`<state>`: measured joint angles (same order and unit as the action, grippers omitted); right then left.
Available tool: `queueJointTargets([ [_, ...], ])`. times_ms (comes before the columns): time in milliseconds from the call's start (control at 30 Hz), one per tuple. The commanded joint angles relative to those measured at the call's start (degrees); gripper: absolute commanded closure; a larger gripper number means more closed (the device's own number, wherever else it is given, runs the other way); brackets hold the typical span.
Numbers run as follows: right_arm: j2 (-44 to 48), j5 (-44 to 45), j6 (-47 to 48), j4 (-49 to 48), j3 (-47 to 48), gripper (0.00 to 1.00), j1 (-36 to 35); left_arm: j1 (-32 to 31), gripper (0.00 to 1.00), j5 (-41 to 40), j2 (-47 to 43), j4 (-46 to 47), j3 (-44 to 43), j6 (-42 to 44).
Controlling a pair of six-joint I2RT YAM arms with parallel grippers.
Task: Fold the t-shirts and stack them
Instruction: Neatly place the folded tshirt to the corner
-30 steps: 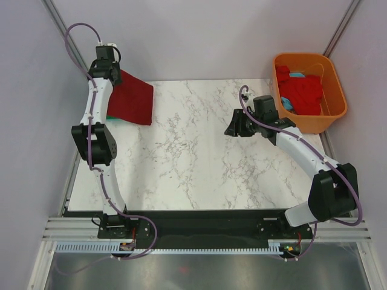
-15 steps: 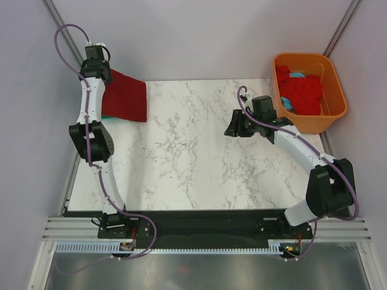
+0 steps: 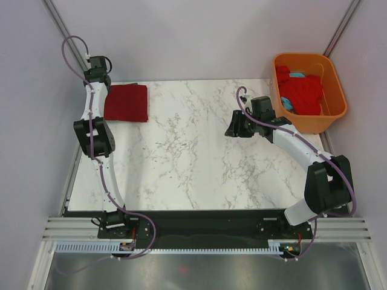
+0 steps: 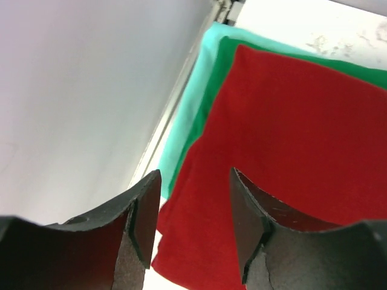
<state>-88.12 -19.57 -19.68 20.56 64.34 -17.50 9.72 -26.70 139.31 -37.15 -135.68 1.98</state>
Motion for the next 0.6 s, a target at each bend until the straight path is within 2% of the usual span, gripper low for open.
queueJointTargets([
  [0, 1.1, 0.0, 1.2, -0.5, 1.3, 0.49, 0.0, 0.6, 0.43, -1.3, -4.6, 3.0, 1.0, -4.1],
  [267, 3.8, -1.1, 0.5, 0.7, 0.4, 0.48, 0.0, -0.1, 0.43, 14.5, -16.9, 3.1, 19.4, -8.8],
  [567, 7.5, -2.1, 0.3, 0.7, -2.1, 0.48, 0.0, 4.1, 0.48, 15.0, -17.1, 3.0, 29.6, -14.3],
])
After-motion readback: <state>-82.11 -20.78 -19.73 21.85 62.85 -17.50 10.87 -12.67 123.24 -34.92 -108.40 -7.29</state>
